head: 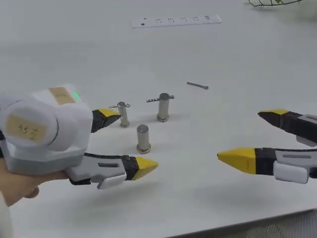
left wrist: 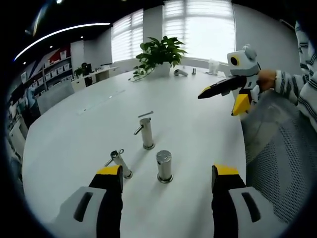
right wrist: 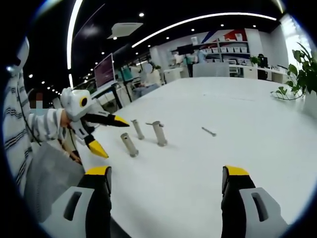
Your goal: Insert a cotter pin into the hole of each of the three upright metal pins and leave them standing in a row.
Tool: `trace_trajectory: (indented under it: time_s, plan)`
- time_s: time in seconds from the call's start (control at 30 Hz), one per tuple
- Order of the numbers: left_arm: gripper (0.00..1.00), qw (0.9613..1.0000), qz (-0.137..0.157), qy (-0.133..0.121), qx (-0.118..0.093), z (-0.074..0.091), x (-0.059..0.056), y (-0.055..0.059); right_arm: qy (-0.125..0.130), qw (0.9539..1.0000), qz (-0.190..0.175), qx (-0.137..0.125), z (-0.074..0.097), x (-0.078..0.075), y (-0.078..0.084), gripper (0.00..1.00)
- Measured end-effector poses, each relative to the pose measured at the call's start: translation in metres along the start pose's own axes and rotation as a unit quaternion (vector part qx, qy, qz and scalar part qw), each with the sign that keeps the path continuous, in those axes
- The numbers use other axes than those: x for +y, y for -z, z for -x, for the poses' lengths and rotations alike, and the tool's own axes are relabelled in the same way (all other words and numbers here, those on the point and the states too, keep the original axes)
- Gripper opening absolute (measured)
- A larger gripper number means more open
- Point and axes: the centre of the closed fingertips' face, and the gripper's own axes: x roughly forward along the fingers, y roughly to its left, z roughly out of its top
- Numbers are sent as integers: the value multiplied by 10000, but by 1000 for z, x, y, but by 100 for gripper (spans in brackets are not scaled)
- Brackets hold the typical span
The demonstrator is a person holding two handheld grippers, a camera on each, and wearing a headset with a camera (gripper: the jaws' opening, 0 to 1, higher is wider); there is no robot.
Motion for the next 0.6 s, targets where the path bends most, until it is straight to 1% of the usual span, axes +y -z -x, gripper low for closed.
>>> trace_trajectory:
  time_s: [0.03, 0.07, 0.17, 0.27, 0.37, 0.47, 0.6]
  plan:
    - [78, 10000, 16, 49, 2, 0, -2, 0, 9, 10000, 11, 2, 0, -1, -1, 93]
    - [82, 9998, 116, 188, 18, 0, -7, 2, 21, 10000, 34, 11, 1, -1, -1, 93]
    - [93, 9997, 125, 228, -27, -1, -10, 4, 35, 9999, 94, 54, 2, -3, -1, 93]
    - [100, 9993, 213, 307, -72, 0, -15, 5, 73, 9999, 93, 46, 5, -6, -3, 93]
    - [99, 9991, 283, 276, -144, 2, -16, 4, 146, 9998, 129, 101, 9, -10, -2, 93]
    - [99, 9979, 471, 316, -300, 5, -18, 0, 170, 9996, 160, 146, 11, -13, -3, 93]
    - [99, 9980, 430, 304, -349, 9, -19, -3, 180, 9991, 277, 278, 12, -18, -4, 92]
